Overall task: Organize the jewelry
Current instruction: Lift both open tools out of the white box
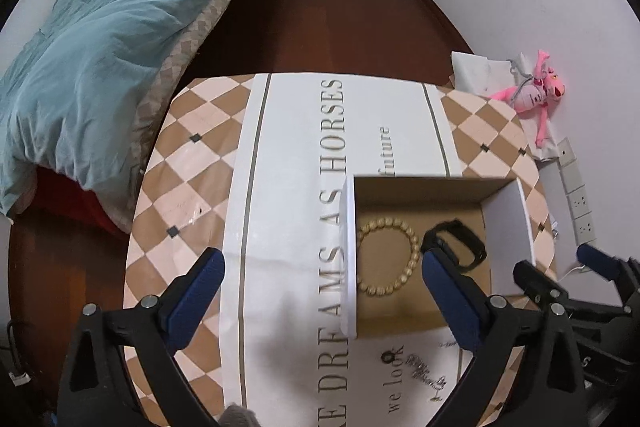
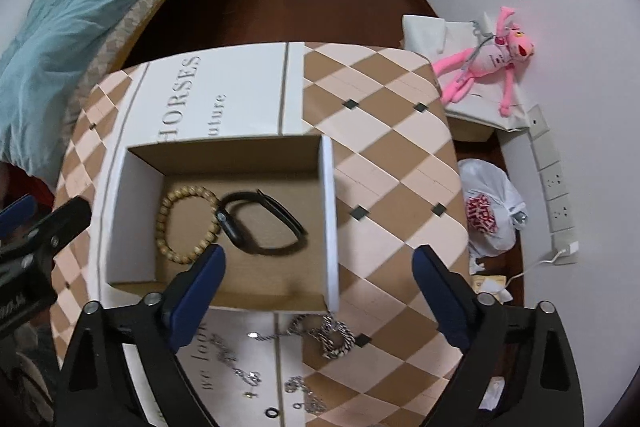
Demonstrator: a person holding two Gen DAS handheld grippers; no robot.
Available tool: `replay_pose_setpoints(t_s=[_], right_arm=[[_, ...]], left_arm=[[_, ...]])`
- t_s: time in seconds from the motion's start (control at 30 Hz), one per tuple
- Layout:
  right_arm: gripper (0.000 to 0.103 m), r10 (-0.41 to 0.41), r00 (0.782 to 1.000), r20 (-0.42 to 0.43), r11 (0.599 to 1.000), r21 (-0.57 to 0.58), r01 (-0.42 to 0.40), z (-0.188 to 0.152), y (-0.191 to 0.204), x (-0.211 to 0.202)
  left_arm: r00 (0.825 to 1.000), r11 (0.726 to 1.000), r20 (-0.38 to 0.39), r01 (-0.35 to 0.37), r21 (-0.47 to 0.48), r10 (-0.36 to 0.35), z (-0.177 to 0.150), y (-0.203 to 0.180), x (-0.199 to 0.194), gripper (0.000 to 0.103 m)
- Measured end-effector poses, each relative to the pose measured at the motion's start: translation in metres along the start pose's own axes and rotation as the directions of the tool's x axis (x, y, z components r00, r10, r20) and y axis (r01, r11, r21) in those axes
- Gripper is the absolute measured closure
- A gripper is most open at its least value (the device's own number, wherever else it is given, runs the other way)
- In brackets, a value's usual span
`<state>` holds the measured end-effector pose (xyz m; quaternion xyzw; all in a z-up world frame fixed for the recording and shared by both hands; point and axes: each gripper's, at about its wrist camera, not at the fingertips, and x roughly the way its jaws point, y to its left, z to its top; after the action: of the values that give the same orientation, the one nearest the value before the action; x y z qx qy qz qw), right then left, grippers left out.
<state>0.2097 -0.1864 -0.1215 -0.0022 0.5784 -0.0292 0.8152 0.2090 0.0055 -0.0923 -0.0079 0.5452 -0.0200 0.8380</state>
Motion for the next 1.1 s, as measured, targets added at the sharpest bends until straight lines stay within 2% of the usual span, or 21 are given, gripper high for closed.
replay_pose_setpoints(t_s=[0.17, 0.4, 0.8, 1.1], right_arm=[[0.006, -0.019, 1.0, 0.01, 1.0, 0.012, 0.019, -0.012, -0.005, -0.004], [0.006, -0.032, 0.999, 0.042, 0.999, 0.031, 0.03, -0.025, -0.011, -0.022], [0.006, -0.041, 0.981, 0.19, 0.998, 0.046, 0.033, -0.053, -0.013, -0.098], [0.006, 0.001, 0.964, 0.268, 0.997, 0.068, -0.02, -0.078, -0.018, -0.144]], left_arm=[[1.0, 1.0, 0.006, -0.016, 0.009, 0.016, -0.014, -0.004, -0.003, 0.002], [0.998, 0.999, 0.052, -0.038, 0.019, 0.037, -0.024, -0.008, -0.022, 0.002], [0.986, 0.999, 0.163, -0.02, 0.035, 0.014, -0.043, -0.017, -0.088, 0.002], [0.979, 1.0, 0.206, -0.014, 0.016, 0.01, -0.061, -0.015, -0.126, 0.002]])
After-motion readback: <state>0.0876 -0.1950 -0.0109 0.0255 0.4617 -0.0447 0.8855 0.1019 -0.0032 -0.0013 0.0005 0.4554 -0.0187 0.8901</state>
